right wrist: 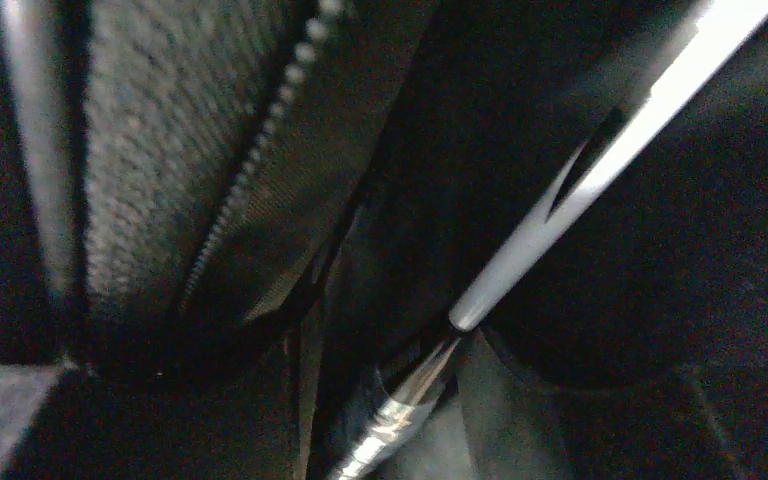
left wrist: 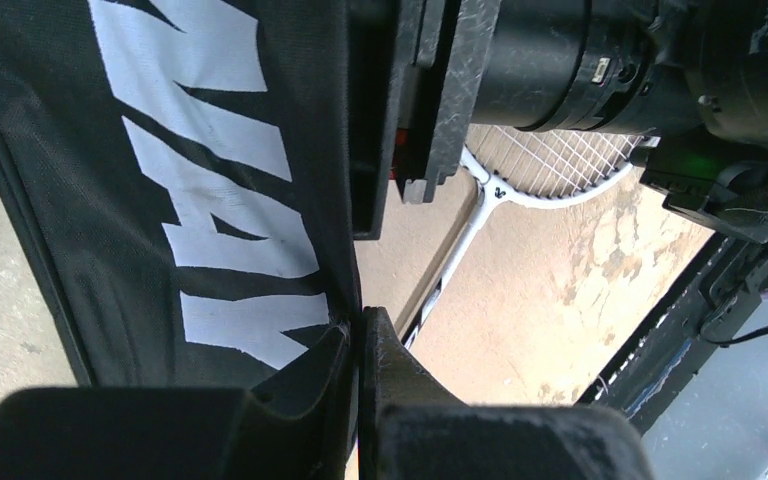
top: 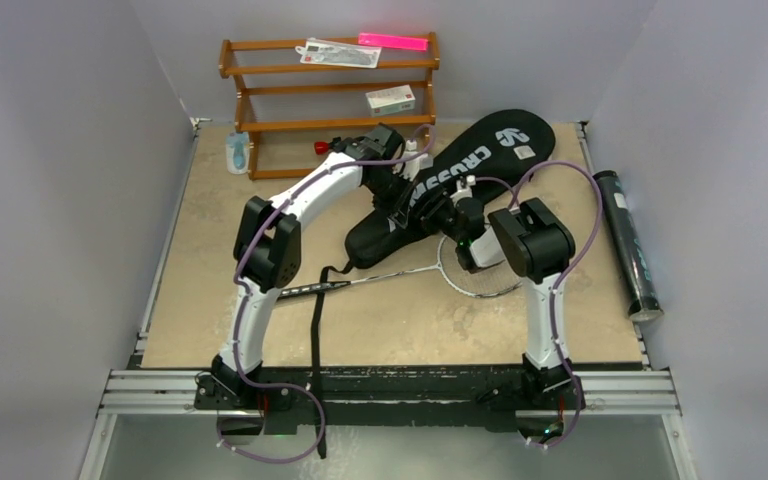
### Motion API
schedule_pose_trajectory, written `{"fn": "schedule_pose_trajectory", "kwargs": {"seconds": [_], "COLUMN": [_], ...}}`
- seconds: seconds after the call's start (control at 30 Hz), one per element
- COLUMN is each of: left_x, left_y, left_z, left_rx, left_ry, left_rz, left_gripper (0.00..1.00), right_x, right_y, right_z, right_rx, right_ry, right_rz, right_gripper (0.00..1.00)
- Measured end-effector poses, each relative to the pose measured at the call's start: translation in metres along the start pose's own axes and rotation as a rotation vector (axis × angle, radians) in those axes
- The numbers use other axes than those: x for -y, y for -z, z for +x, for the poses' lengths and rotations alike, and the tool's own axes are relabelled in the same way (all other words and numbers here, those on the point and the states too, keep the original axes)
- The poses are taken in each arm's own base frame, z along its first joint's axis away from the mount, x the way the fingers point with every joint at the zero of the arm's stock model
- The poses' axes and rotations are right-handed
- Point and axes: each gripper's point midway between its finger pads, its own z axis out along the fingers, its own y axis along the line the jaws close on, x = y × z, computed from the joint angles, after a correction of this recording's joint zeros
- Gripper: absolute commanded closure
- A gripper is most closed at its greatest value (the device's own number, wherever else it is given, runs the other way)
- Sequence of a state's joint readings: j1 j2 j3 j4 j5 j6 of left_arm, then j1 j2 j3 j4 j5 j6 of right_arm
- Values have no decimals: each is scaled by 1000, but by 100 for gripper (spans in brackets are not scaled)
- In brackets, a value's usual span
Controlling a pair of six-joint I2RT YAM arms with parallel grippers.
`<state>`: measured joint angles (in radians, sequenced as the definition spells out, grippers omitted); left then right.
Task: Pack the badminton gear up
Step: Place the racket in the racket bag.
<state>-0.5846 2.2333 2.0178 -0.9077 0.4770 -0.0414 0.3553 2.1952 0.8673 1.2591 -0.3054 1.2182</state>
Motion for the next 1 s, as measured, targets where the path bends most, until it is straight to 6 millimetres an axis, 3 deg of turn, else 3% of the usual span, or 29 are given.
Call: {"fn": "schedule_pose_trajectory", "kwargs": {"seconds": [0.17,0.4,0.7,0.8,0.93,1.0], "left_x": [-1,-15,-46,-48,-46,-45], "left_y": [1,5,16,16,16,16], "left_z": [7,13,14,14,13,12], "left_rx": [-26,-52,-47,-46,-44,-39], "left_ry": [9,16,45,44,43,41], "left_rz": [-20,-107,-195,-203,-196,-186], "left_gripper": [100,100,100,100,100,100], "right_x": [-2,-6,-14,-12,-7,-7], "right_y": [0,23,32,33,28,23], "right_z": [9,16,37,41,41,39], "right_rx": [-1,-8,-55,-70,-76,-57], "right_ry": [20,34,54,49,42,36], "right_rz": [16,85,169,197,273,311], "right_gripper": [36,23,22,28,63,66]}}
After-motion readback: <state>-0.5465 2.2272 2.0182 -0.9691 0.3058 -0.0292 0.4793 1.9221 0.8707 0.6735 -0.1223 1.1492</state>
